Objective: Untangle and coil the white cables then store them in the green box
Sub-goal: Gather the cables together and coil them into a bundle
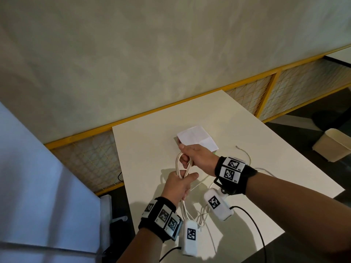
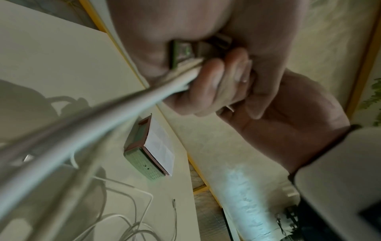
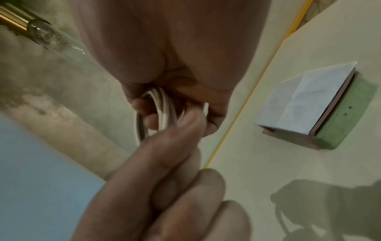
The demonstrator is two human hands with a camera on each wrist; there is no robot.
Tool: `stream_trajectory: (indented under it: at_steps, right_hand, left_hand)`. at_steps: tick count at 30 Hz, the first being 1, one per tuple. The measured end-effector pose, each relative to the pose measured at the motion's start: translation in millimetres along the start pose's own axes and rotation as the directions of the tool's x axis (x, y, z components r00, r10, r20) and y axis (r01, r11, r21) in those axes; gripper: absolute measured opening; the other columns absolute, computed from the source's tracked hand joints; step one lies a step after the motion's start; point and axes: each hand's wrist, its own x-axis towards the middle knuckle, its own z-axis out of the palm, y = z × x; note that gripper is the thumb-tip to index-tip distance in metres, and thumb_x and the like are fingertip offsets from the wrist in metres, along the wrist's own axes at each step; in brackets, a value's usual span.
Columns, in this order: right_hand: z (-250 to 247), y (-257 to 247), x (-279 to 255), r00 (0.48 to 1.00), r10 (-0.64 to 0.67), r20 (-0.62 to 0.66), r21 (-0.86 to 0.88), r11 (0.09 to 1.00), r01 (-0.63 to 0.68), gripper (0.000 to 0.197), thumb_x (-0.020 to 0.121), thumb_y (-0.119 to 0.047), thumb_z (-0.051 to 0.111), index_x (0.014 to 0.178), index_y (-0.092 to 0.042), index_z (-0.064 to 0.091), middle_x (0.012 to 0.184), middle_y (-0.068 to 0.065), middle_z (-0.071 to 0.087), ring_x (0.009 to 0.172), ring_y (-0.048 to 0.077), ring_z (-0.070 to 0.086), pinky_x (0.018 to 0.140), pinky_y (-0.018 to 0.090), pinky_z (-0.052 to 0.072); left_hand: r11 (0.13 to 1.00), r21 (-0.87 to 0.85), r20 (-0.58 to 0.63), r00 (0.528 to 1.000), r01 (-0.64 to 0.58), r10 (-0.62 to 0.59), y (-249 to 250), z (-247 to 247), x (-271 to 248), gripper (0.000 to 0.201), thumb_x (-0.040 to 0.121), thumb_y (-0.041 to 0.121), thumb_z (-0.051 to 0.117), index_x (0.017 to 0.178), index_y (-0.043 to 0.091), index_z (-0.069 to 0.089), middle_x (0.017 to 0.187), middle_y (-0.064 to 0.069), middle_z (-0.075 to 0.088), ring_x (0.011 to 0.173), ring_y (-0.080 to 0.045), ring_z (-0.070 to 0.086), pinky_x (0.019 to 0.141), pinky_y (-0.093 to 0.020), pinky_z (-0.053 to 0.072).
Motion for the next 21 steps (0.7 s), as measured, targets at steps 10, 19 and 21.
stream_trajectory:
  at_steps: [10, 19, 21]
  right_hand:
    - [-5, 51, -16, 0.906, 0.233, 0.354, -0.332, 0.937, -0.11, 0.068, 0.07, -0.021, 0.059, 0.135, -0.018, 0.04, 0.135, 0.002, 0.053, 0.126, 0.015, 0.047, 0.104, 0.033, 0.036]
    - [-1, 62, -25, 0.764, 0.308, 0.567, -0.229, 0.95, -0.213, 0.065, 0.059, 0.001, 0.052, 0.122, -0.013, 0.05, 0.13, -0.003, 0.052, 0.127, 0.008, 0.042, 0.111, 0.03, 0.028]
    - [-1, 63, -24, 0.776, 0.265, 0.572, -0.172, 0.964, -0.202, 0.056, 0.06, -0.001, 0.052, 0.112, -0.02, 0.057, 0.124, -0.001, 0.055, 0.121, 0.012, 0.047, 0.111, 0.036, 0.031]
  left_hand:
    - [0.935, -0.311, -0.167, 0.979, -0.169, 0.121, 20, -12, 12, 0.058, 0.092, 0.006, 0.054, 0.038, 0.02, 0.039, 0.032, 0.004, 0.028, 0.025, -0.013, 0.027, 0.036, -0.016, 0.025]
    - [0.862, -0.46, -0.223, 0.967, -0.213, 0.12, 24, -8, 4, 0.039, 0.098, 0.012, 0.049, 0.06, 0.014, 0.039, 0.038, 0.005, 0.03, 0.029, -0.01, 0.033, 0.036, -0.017, 0.028]
    - [0.859, -0.453, -0.253, 0.958, -0.239, 0.133, 25, -10, 5, 0.04, 0.098, 0.012, 0.049, 0.059, 0.013, 0.038, 0.037, 0.005, 0.03, 0.03, -0.011, 0.035, 0.038, -0.019, 0.031]
